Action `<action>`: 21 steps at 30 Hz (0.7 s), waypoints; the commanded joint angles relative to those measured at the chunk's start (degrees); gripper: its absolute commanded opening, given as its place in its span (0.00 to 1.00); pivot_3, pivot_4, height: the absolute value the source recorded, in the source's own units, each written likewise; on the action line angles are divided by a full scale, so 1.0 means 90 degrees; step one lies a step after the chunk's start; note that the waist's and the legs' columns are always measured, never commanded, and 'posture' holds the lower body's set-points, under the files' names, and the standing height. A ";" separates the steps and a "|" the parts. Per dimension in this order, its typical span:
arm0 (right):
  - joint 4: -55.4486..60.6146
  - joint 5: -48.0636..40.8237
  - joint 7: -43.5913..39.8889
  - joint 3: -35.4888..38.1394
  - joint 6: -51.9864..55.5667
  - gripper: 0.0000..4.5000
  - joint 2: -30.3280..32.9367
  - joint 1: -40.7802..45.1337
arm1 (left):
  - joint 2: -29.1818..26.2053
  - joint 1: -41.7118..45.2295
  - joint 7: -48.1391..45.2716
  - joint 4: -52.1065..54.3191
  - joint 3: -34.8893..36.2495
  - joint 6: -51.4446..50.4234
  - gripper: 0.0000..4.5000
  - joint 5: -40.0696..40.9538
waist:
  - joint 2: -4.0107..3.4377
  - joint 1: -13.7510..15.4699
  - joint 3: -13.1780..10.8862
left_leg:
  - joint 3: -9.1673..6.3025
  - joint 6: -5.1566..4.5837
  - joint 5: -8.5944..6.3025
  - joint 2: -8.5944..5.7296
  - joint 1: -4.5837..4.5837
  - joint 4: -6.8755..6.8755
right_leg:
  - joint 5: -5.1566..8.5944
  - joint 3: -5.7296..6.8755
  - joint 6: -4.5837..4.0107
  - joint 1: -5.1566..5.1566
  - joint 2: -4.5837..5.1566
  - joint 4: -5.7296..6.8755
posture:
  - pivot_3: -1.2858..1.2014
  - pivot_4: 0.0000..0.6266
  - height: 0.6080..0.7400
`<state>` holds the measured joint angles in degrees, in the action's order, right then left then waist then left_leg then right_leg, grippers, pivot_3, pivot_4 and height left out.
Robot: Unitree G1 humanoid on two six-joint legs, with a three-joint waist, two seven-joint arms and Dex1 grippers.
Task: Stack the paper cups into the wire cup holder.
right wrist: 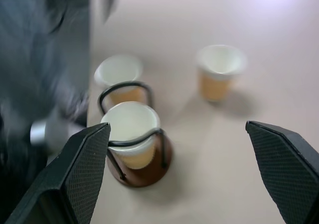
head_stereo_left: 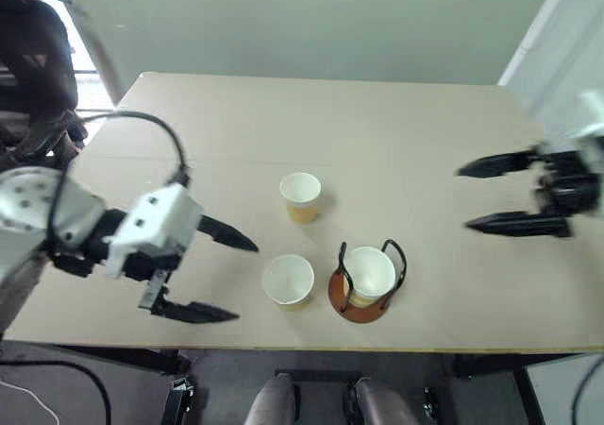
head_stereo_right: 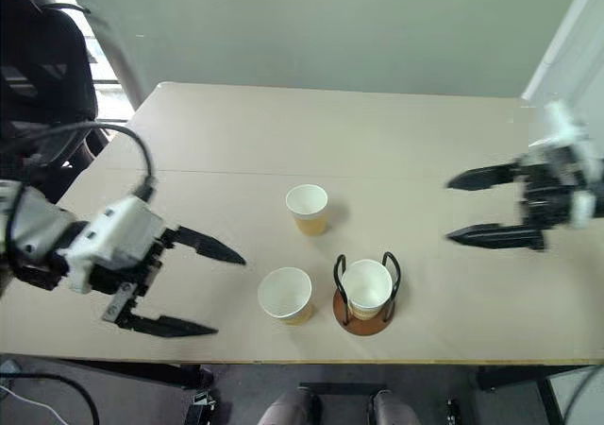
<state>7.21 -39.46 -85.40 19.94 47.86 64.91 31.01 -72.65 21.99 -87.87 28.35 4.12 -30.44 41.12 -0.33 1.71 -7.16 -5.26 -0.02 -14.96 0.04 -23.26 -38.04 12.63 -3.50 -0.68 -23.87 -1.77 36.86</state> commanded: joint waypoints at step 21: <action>0.1979 -0.2444 0.1341 0.3936 0.1356 0.99 0.0036 -0.2569 | 0.0880 0.1488 -0.0515 -0.1285 -0.3471 0.2921 1.00 -0.2891 | -0.0029 -0.0164 -0.0003 | -0.0003 -0.0026 0.0002 0.0008 -0.0004 -0.0004 | 0.0014 0.0001 0.0037 0.0004 -0.0008 0.0005 | 0.52 0.24 1.00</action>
<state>23.61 -59.58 -73.56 52.18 59.79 64.12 8.20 -65.04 34.97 -90.21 16.84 -27.60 -5.18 16.08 -0.59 0.24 -7.19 -5.29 -0.25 -14.95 0.12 -23.30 -38.07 12.77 -3.50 -0.32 -23.83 -1.85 36.91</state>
